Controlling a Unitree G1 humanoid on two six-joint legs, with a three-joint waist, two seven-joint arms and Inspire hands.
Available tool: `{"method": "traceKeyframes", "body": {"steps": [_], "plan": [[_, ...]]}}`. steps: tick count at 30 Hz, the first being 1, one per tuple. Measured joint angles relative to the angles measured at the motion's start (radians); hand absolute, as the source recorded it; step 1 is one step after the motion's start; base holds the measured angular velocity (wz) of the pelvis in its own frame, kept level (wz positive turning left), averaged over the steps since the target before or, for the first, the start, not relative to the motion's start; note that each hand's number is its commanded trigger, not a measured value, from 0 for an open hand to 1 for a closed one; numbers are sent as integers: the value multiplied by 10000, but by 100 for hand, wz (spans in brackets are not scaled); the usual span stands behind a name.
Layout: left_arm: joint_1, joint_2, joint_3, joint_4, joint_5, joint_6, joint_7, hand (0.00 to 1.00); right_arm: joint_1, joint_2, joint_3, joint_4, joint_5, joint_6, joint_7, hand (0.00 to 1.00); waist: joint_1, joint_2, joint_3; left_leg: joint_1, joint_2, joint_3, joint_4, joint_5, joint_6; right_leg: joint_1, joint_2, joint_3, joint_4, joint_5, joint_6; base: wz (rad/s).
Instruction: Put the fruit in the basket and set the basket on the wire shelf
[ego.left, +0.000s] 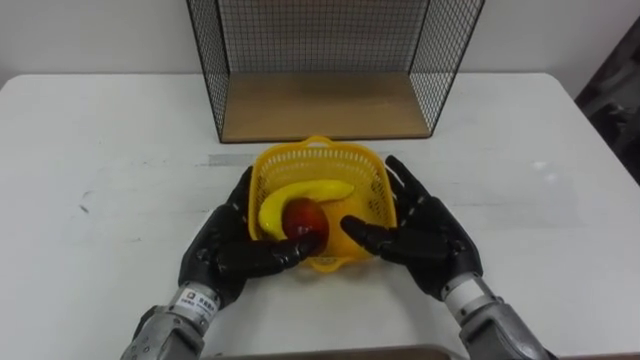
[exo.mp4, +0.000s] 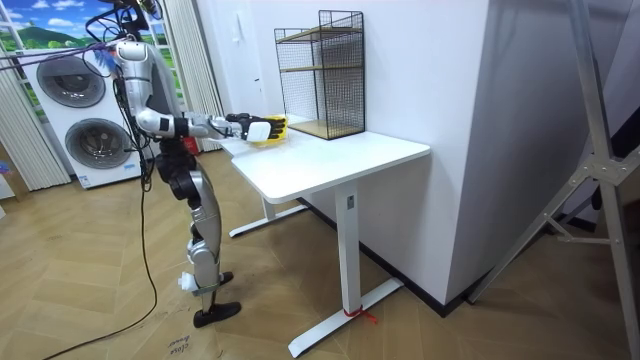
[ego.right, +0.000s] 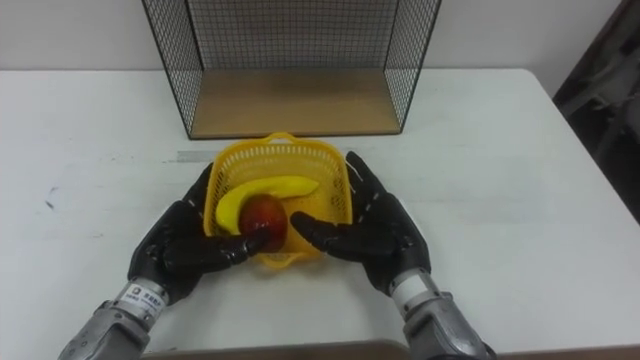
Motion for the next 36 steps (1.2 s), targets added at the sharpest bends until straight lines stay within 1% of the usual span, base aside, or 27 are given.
{"method": "traceKeyframes", "body": {"steps": [3, 7, 10, 12, 15, 19, 25, 28, 30, 33, 36], "plan": [[-154, -104, 0, -72, 7, 16, 66, 0, -127, -4, -8, 0, -123, 0, -2, 0, 21, 40, 0, -6, 21, 20, 21, -3, -5, -27, 19, 39, 23, 13, -22, -5], [-236, -203, 1, -557, 7, 9, 253, 0, -580, -11, -32, -2, -177, -20, -133, 0, 1, 92, -22, -58, 35, 85, 41, 0, -8, -156, 29, 107, 106, 21, -36, -6], [-324, -261, 4, -600, 10, -1, 357, 0, -765, 23, -33, -26, -367, -135, -193, 0, -7, 106, -30, -50, 34, 106, 33, 0, -7, -187, 28, 136, 164, 21, -35, -2], [-324, -287, 4, -600, 11, -1, 464, 0, -846, 70, -34, -27, -424, -135, -193, 0, -18, 106, -30, -41, 32, 112, 16, 0, -7, -190, 27, 140, 164, 21, -35, 0], [-329, -290, 8, -600, 11, -1, 576, 0, -900, 154, -29, -28, -459, -135, -193, 0, -35, 117, -34, 6, 36, 121, 5, 1, -6, -153, 28, 134, 172, 21, -35, 0], [-336, -292, -32, -599, 11, -1, 883, 0, -994, 185, 22, -28, -461, -136, -193, 0, -100, 127, -33, 13, 34, 122, 7, 1, -6, -138, 26, 133, 172, 21, -35, 0], [-380, -295, -95, -603, 5, -1, 1044, 0, -1013, 179, 20, -256, -728, -138, -197, 0, -206, 149, -34, 9, 36, 116, 8, 1, -6, -147, 26, 134, 183, 21, -35, 0], [-548, -318, -99, -726, 9, -4, 1177, 0, -1013, 164, -17, -786, -942, -148, -249, 0, -209, 156, -37, 20, 39, 118, 8, 1, -7, -138, 29, 135, 185, 21, -36, 0], [-626, -319, -98, -831, 7, -49, 1180, 0, -1013, 173, -25, -955, -1150, -262, -291, 0, -193, 166, -46, 34, 37, 117, 7, 1, -6, -120, 28, 133, 184, 21, -36, 0], [-634, -317, -90, -1059, 16, -50, 1180, 0, -1013, 181, -51, -1093, -1496, -306, -315, 0, -197, 170, -48, 39, 34, 117, 8, 1, -6, -117, 27, 132, 181, 21, -35, 0], [-644, -318, -83, -1060, 5, -48, 1179, 0, -1013, 185, -89, -1126, -1480, -320, -313, 0, -166, 168, -49, 33, 45, 120, 13, 0, -7, -121, 33, 126, 175, 21, -36, 0]]}}
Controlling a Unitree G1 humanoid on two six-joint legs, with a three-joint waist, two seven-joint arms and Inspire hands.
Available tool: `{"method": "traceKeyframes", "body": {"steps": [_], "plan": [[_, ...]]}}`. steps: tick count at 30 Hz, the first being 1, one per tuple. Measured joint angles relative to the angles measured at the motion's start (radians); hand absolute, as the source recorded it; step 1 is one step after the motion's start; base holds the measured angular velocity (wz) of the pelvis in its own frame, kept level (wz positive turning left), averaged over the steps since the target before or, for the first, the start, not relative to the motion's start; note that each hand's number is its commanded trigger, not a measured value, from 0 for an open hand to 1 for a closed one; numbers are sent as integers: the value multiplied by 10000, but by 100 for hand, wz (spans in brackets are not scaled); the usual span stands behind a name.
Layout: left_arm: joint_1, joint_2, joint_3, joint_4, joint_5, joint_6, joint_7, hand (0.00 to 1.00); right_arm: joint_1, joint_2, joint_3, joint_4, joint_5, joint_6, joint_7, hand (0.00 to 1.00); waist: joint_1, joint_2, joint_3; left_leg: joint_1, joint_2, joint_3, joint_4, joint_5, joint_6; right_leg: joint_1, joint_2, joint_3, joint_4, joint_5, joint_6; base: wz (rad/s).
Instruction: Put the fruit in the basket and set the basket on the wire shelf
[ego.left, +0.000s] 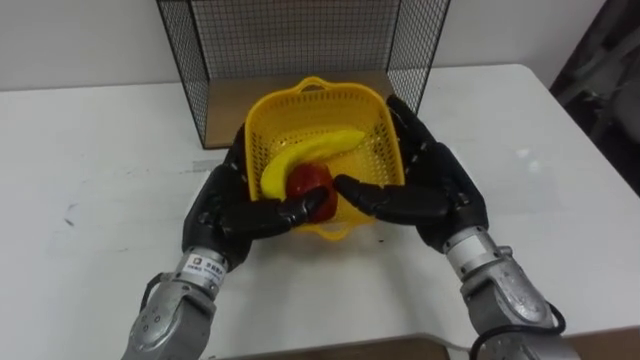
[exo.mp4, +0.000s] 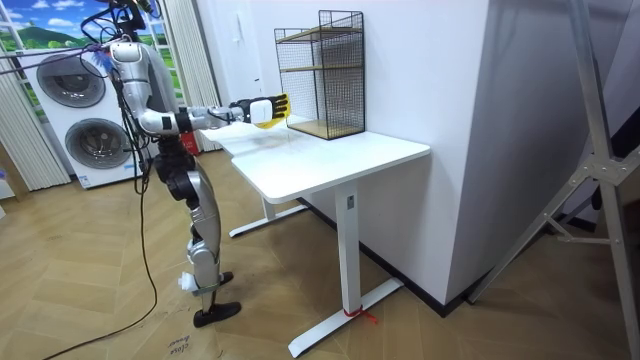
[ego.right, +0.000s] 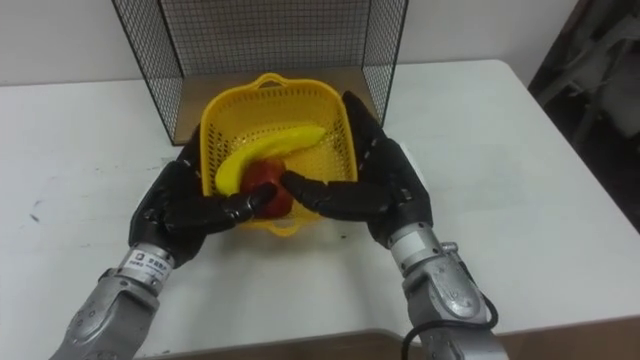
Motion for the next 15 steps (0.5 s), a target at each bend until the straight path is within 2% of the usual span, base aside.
{"method": "traceKeyframes", "body": {"steps": [2, 5, 6, 7, 8, 10, 12, 15], "plan": [[-2, 6, -3, -43, 2, 0, 0, 0, -2, 6, -3, -2, 66, -1, 1, 0, -13, 2, -1, -43, 29, -1, 60, -9, -10, -21, 9, -19, 14, 0, -1, 2], [-13, 27, 21, -70, 4, -1, -4, 0, -1, 0, -2, -3, 61, -12, 7, 0, 34, 81, -1, -330, 235, 1, 807, -332, -90, -151, 161, -52, 329, -38, -35, -7], [-15, 42, 48, -41, 16, -6, -14, 0, -1, -2, -3, -4, 66, -23, 24, 0, 150, 59, 11, -385, 358, 39, 1133, -502, -135, -246, 208, -43, 662, -213, -101, -20], [-14, 41, 99, 32, 15, -6, -51, 0, -3, 26, -25, -4, 67, -27, 31, 0, 251, 16, 14, -465, 374, 51, 1545, -722, -175, -373, 215, -29, 1098, -499, -168, -16], [-15, 41, 118, 55, 9, -6, -75, 0, -6, 18, -38, -3, 88, -36, 48, 0, 251, 8, 19, -550, 416, 46, 1799, -839, -187, -429, 221, -46, 1318, -642, -194, -5], [-14, 49, 153, 83, 8, -4, -143, 0, -1, 6, -3, 16, 420, -37, 56, 0, 259, -9, 47, -872, 611, 23, 2732, -1317, -302, -757, 317, -84, 2126, -1165, -318, 0], [-7, 75, 169, 101, 17, -3, -157, 0, 0, -2, -10, 15, 422, -37, 56, 0, 351, -55, 46, -972, 729, 40, 3146, -1480, -394, -899, 336, -2, 2554, -1413, -414, -5], [-10, 60, 153, 87, -4, -3, -156, 0, -3, -28, 23, 10, 526, -68, 51, 0, 354, -83, 16, -1047, 774, -10, 3117, -1454, -494, -1055, 382, -3, 2772, -1511, -511, 3]]}}
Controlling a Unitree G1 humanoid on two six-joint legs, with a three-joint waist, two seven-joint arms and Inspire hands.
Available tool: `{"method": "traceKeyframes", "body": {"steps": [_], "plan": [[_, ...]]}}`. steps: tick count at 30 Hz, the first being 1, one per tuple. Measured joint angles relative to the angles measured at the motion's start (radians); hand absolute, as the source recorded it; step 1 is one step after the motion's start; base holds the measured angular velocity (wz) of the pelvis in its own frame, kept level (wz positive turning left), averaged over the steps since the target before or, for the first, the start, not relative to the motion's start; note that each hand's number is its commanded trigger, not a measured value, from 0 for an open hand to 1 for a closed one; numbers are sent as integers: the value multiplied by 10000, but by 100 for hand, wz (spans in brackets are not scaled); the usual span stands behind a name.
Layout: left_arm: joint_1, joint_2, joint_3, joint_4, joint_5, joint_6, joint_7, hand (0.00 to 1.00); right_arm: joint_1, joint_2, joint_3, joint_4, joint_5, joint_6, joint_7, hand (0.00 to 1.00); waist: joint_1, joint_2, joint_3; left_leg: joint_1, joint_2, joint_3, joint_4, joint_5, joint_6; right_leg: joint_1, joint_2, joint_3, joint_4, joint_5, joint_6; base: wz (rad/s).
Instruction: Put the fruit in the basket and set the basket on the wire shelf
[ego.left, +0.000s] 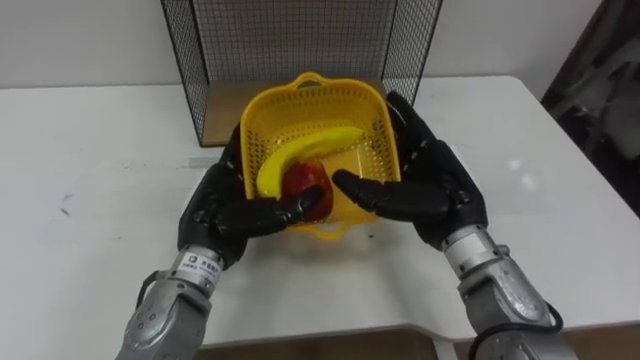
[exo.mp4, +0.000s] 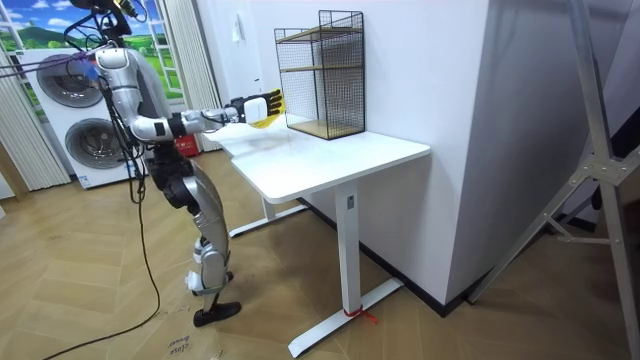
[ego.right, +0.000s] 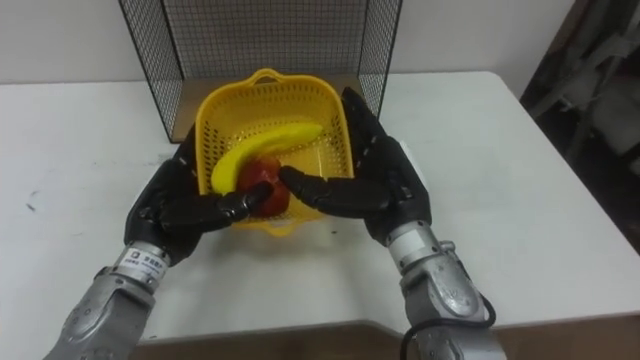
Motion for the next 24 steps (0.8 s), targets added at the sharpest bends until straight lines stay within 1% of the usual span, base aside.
{"method": "traceKeyframes", "body": {"steps": [2, 3, 4, 5, 6, 7, 8, 9, 10, 12, 14, 16, 18, 20, 21, 22, 24], "plan": [[-10, 0, 20, 0, 5, 0, 10, 0, 0, -18, 51, 2, 0, -3, -1, 0, -48, -61, -8, -13, -45, 5, 18, 160, -52, -70, -42, 21, 112, -14, -61, 0], [-33, 44, 22, -1, 7, 0, 23, 0, -1, -17, 52, 1, -4, -18, -3, 0, -67, -116, -18, -174, -50, 31, 125, 265, -92, -78, -52, 61, 128, -38, -118, 4], [-57, 164, 12, -1, 13, -1, 22, 0, -14, 44, 94, 4, 13, -25, -9, 0, -61, -310, 70, -650, -95, 12, 642, 488, -97, -100, -114, 148, 123, -46, -195, 4], [-55, 194, 12, 3, 22, 1, 23, 0, -14, 29, 109, 4, 16, -24, -8, 0, -60, -327, 54, -882, -185, -33, 632, 536, -96, -94, -152, 172, 65, -52, -252, 8], [-73, 170, 11, -2, 1, 0, -4, 0, -22, -20, 49, 2, 7, -20, -1, 0, -127, -427, 32, -1361, -454, -82, 5, 679, -75, -101, -243, 205, -24, -28, -249, -8], [-61, 105, 12, 2, -1, 1, -73, 0, -23, -64, 4, 4, -32, 8, 9, 0, -61, -461, 38, -1719, -578, -36, -747, 1365, 103, -104, -277, 354, -21, -49, -205, -26], [-48, 83, 18, 3, 1, 1, -76, 0, -24, -67, 7, 3, -97, 57, 13, 0, 54, -455, 26, -1797, -597, -64, -980, 1748, 132, -86, -277, 449, -4, -70, -182, -62], [-50, 43, 54, 2, 2, 1, -80, 0, -22, -154, 0, 3, -158, 68, 35, 0, 202, -384, -45, -1742, -598, -70, -1196, 2315, 289, -55, -253, 527, 13, -80, -72, -42], [-59, 145, 89, 2, 10, -1, -134, 0, -27, -116, -17, -2, -167, 67, 84, 0, 138, -400, -134, -1591, -667, -90, -1225, 2393, 447, 29, -269, 531, -121, -104, 14, -25], [-57, 177, 112, 1, 12, -3, -139, 0, -23, -141, -6, -4, -181, 60, 193, 0, 95, -413, -138, -1319, -787, -51, -1348, 2315, 556, 360, -366, 521, -466, -59, 84, -2], [-57, 173, 73, -28, 10, -19, -167, 0, -23, -123, -7, -71, -172, 48, 208, 0, 78, -404, -132, -1211, -911, -13, -1355, 2224, 650, 486, -496, 525, -521, -125, 184, 1], [-58, 161, 69, -29, 6, -109, -164, 0, -23, -121, -5, -219, -173, 28, 208, 0, 30, -411, -136, -1174, -1112, -11, -1353, 2128, 736, 520, -684, 489, -517, -260, 294, 10], [-58, 167, 62, -30, -3, -184, -158, 0, -23, -130, -5, -246, -153, 27, 205, 0, 4, -407, -133, -1174, -1183, 4, -1351, 2039, 785, 532, -771, 444, -515, -292, 352, 6], [-74, 197, 55, -30, -14, -208, -150, 0, -31, -147, 38, -248, -107, 26, 167, 0, 42, -396, -126, -1231, -1192, -3, -1217, 1881, 805, 531, -815, 305, -484, -312, 389, 3], [-78, 215, 46, -30, -1, -209, -147, 0, -32, -155, 46, -247, -114, 26, 123, 0, 76, -368, -111, -1303, -1175, -23, -1035, 1721, 821, 539, -833, 151, -420, -339, 437, 7], [-78, 233, 29, -30, 5, -209, -146, 0, -32, -154, 46, -245, -121, 26, 82, 0, 72, -361, -102, -1357, -1197, -40, -954, 1578, 848, 550, -910, -64, -291, -404, 537, 9], [-81, 280, 26, -33, -6, -210, -132, 0, -32, -176, 40, -246, -116, 13, 31, 0, 58, -316, -83, -1395, -1286, -75, -867, 1444, 934, 568, -1026, -260, -141, -459, 627, 13]]}}
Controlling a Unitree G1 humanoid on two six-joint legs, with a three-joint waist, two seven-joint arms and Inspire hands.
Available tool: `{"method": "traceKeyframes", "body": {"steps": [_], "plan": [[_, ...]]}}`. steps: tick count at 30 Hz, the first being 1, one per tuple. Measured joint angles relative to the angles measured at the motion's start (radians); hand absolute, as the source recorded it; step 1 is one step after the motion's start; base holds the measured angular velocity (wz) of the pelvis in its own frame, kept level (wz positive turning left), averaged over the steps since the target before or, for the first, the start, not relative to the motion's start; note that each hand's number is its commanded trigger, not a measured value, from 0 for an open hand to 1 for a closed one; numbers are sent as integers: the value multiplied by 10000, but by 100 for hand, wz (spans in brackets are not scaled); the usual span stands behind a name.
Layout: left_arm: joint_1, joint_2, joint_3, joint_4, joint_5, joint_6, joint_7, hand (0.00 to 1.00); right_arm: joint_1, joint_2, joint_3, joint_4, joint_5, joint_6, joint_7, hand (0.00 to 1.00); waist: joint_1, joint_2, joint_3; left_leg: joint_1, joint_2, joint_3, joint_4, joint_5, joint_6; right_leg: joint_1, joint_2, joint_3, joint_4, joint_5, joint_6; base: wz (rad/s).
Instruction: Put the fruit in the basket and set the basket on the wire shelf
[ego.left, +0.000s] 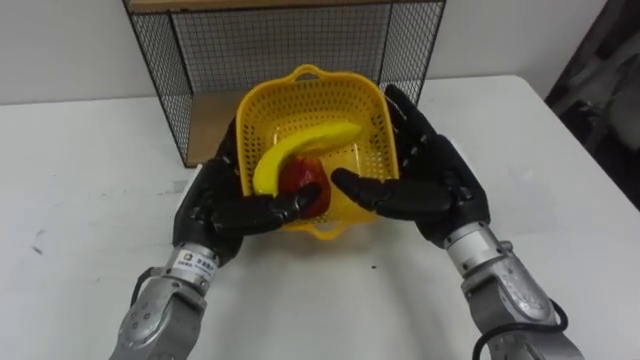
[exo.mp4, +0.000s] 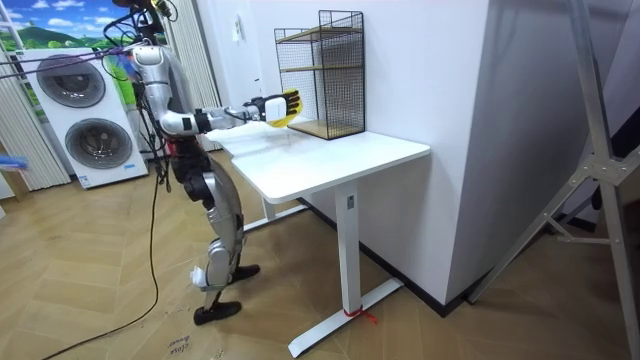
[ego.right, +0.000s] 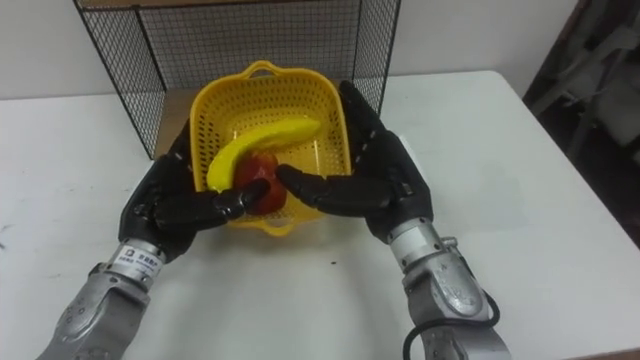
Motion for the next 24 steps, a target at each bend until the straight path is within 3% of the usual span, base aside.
{"method": "traceKeyframes", "body": {"steps": [3, 4, 5, 7, 8, 10, 11, 13, 14, 16, 19, 24], "plan": [[0, -1, 8, -11, 39, 2, -2, 0, 0, 27, 34, 8, -94, -7, -22, 0, 47, -45, 55, 169, -255, 79, -12, -195, 205, -452, -456, -252, 1406, -63, 175, 6], [0, 17, -7, -28, 61, 1, -3, 0, -1, -30, 42, 12, -102, -9, -21, 0, 113, -69, 78, 313, -358, 136, 4, -278, 284, -716, -628, -270, 2159, 39, 342, 0], [0, 48, -18, -34, 90, 1, -4, 0, 0, -48, 49, 25, -102, -11, -21, 0, 122, -52, 97, 364, -392, 139, 12, -335, 317, -817, -659, -257, 2478, 128, 438, 0], [-49, 33, -9, -53, 123, -13, -5, 0, 1, -29, 10, 132, -88, -106, -20, 0, 77, 160, 159, 551, -364, 5, 40, -482, 439, -1263, -684, -252, 3341, 743, 485, 4], [-62, 45, -4, -52, 147, -17, -5, 0, 1, -27, 11, 180, -66, -134, -16, 0, 75, 211, 172, 596, -354, -48, 6, -494, 462, -1305, -657, -238, 3372, 743, 533, 0], [-207, 63, 122, -50, 206, -40, 69, 0, 4, -25, 61, 216, 7, -144, 18, 0, 111, 296, 201, 681, -342, -60, -176, -476, 520, -1561, -508, -181, 2227, 265, 507, 0], [-245, 73, 126, -50, 204, -40, 93, 0, 5, -30, 63, 221, 2, -144, 19, 0, 94, 295, 201, 701, -354, -61, -193, -470, 529, -1646, -465, -161, 1834, 251, 482, 12], [-271, 26, 137, -28, 203, 0, 223, 0, 33, -41, 147, 252, 4, -141, 20, 0, 65, 278, 158, 904, -482, -181, -323, -490, 539, -1668, -382, -281, 539, 788, 234, 19], [-286, 30, 139, -29, 207, 21, 246, 0, 43, -52, 134, 277, 4, -141, 19, 0, 60, 288, 139, 998, -479, -210, -420, -487, 532, -1551, -353, -312, 336, 808, 203, 12], [-311, 39, 159, -32, 209, 23, 276, 0, 38, -78, 115, 359, 63, -136, 18, 0, 119, 327, 116, 1191, -285, -247, -726, -459, 461, -1160, -55, -344, -345, 1099, 135, -6], [-325, 91, 165, -32, 213, 85, 356, 0, 26, -77, 76, 518, 265, -70, -4, 0, 87, 323, 110, 1314, -101, -243, -955, -455, 396, -758, 208, -302, -1020, 1395, 83, -6], [-471, 80, 58, -29, 226, 171, 687, 0, -111, -141, 78, 736, 832, 1, -206, 0, 88, 335, 114, 1448, -2, -196, -1107, -423, 362, -511, 322, -355, -1468, 1660, 66, -6]]}}
